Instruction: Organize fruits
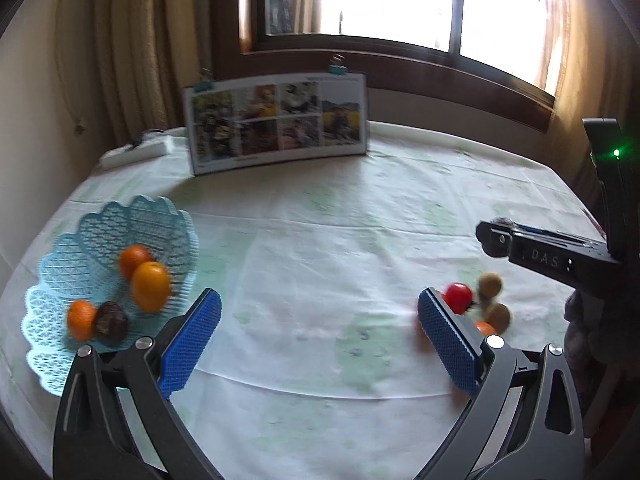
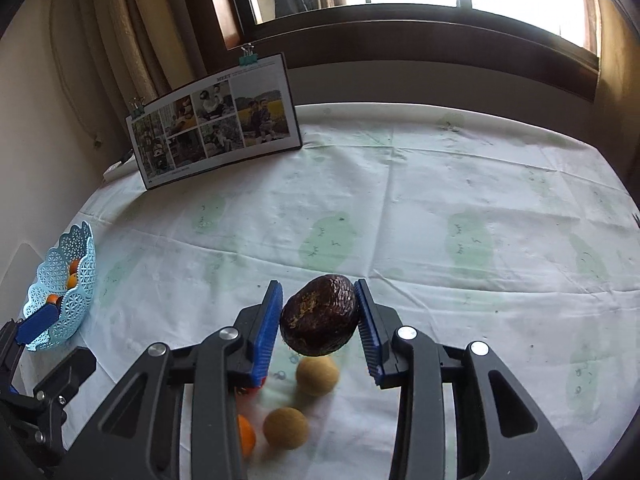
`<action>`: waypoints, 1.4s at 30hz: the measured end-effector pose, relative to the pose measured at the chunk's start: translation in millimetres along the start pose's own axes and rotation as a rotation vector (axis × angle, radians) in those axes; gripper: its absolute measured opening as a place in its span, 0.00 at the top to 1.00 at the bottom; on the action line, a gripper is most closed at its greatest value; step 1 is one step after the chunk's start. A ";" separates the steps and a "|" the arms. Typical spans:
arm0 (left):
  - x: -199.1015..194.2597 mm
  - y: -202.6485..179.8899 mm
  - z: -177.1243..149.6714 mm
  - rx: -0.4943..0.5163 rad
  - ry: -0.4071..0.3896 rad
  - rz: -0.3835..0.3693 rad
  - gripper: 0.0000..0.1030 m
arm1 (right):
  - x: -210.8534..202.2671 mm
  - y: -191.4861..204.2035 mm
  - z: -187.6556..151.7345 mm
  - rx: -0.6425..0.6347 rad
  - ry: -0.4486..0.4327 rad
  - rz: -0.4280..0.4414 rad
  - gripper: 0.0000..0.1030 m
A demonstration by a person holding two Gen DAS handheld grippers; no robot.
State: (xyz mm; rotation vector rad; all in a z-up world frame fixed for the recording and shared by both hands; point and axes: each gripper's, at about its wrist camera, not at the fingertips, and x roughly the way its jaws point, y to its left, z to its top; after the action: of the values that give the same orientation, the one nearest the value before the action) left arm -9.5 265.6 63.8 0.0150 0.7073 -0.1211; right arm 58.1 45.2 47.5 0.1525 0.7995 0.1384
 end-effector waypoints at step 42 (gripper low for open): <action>25.1 -63.1 -22.3 0.104 0.141 -0.243 0.63 | -6.0 -44.3 -11.5 0.101 -0.008 -0.024 0.63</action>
State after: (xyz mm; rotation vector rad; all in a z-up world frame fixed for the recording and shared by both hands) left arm -12.3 201.5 32.3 0.0380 0.8417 -0.3926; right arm 48.6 1.7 35.5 0.2382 0.8006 0.0749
